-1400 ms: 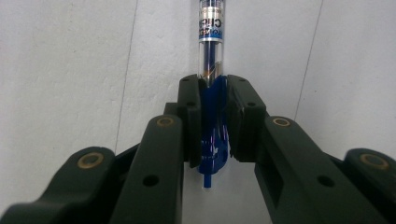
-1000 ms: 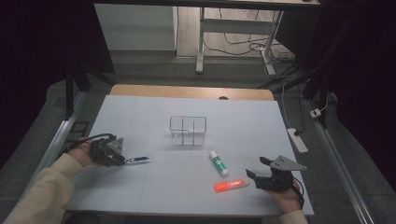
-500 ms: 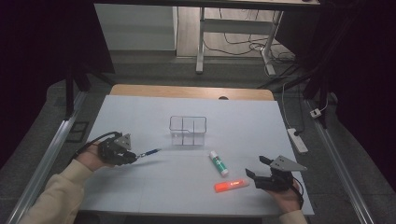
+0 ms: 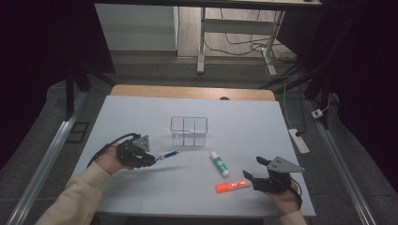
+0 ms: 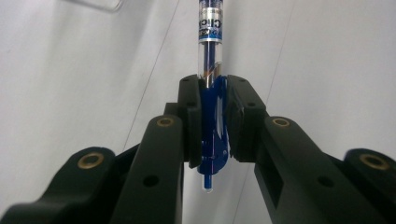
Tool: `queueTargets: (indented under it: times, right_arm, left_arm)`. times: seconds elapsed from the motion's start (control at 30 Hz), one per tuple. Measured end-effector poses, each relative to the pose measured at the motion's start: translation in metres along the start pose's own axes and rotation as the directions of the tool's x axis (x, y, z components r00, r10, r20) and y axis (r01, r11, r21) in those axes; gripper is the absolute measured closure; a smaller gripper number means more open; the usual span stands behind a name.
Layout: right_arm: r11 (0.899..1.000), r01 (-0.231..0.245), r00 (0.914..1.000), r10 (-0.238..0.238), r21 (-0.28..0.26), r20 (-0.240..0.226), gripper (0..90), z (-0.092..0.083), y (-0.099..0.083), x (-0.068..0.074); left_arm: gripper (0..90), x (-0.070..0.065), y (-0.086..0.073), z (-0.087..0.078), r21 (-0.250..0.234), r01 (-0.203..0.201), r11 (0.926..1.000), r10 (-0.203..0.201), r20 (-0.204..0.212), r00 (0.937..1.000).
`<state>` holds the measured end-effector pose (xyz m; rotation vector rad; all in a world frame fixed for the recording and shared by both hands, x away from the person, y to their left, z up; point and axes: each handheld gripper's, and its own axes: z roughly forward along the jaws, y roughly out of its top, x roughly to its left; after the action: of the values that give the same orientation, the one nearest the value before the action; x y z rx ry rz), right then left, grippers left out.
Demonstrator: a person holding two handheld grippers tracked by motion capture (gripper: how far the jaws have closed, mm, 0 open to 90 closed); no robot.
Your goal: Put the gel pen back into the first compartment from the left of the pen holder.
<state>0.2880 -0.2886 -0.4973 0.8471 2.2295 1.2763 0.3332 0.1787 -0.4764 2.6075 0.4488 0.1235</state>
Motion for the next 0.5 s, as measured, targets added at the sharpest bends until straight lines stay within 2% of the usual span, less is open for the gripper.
queueTargets:
  times: [0.27,0.5]
  right_arm:
    - [0.999,0.031,0.9994,-0.031,0.011,-0.015,23.2,0.006,0.008,0.010]
    - [0.998,0.055,0.9967,-0.054,0.014,-0.061,24.9,0.016,0.019,0.021]
  left_arm:
    - [76.1,-0.004,0.020,0.007,-0.015,0.001,0.9999,0.000,0.023,0.9997]
    - [76.1,-0.006,0.037,0.018,-0.016,0.007,0.9999,-0.006,0.047,0.9989]
